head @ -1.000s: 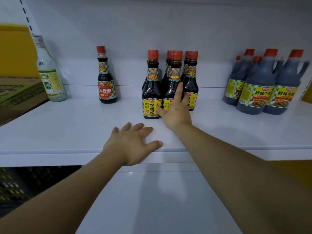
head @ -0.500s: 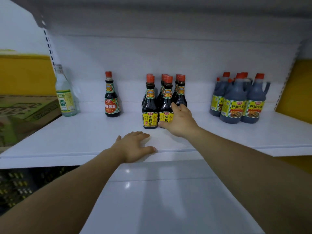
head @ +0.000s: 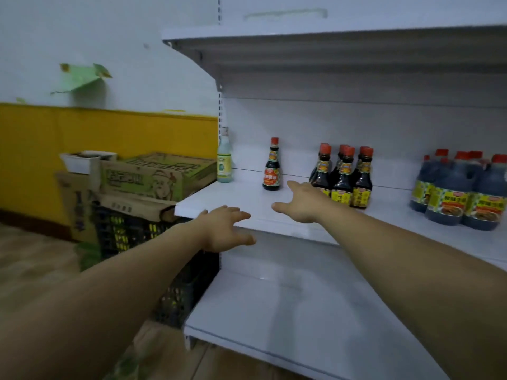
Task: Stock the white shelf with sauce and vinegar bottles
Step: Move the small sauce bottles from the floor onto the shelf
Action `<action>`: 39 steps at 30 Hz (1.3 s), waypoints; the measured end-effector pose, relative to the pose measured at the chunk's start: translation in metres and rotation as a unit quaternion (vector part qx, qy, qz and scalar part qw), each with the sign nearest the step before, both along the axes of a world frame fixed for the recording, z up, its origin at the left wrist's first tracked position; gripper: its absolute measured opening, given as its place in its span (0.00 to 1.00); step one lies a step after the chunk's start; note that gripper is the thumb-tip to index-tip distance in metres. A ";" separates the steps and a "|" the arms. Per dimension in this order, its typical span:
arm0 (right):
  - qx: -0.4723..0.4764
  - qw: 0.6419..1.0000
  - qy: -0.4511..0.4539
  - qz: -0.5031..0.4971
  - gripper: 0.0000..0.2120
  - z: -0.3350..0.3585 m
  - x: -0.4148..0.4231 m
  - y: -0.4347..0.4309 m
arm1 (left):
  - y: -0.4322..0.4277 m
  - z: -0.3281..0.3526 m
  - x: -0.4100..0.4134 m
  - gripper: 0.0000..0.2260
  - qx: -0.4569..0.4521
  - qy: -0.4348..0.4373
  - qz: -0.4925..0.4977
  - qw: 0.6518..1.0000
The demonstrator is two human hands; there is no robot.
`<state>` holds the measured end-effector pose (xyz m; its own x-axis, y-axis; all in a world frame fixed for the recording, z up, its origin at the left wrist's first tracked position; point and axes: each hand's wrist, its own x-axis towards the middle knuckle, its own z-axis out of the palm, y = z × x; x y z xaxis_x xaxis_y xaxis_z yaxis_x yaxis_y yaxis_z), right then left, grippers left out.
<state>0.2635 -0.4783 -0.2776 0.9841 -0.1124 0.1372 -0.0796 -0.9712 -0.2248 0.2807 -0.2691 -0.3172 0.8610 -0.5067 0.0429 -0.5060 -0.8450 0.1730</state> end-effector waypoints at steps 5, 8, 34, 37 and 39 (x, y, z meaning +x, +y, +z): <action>-0.026 0.993 0.025 0.110 0.42 -0.014 -0.007 0.084 | 0.085 -0.011 -0.050 0.35 0.017 0.023 0.103 0.994; -0.040 0.983 0.037 0.178 0.42 -0.022 -0.010 0.134 | 0.128 -0.025 -0.077 0.37 0.029 0.043 0.170 0.984; -0.076 0.808 0.253 0.527 0.35 -0.254 -0.025 0.508 | 0.393 -0.254 -0.243 0.35 -0.056 0.284 0.561 0.775; -0.086 0.790 0.291 0.532 0.38 -0.305 -0.017 0.542 | 0.415 -0.298 -0.239 0.35 -0.070 0.323 0.565 0.756; -0.092 0.784 0.312 0.529 0.37 -0.341 -0.012 0.562 | 0.430 -0.329 -0.229 0.35 -0.090 0.343 0.564 0.746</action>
<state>0.2518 0.0839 -0.6191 0.3947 0.7769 -0.4906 0.7534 -0.5793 -0.3113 0.0514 0.1606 -0.6458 0.5861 0.5168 -0.6240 0.7684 -0.5990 0.2255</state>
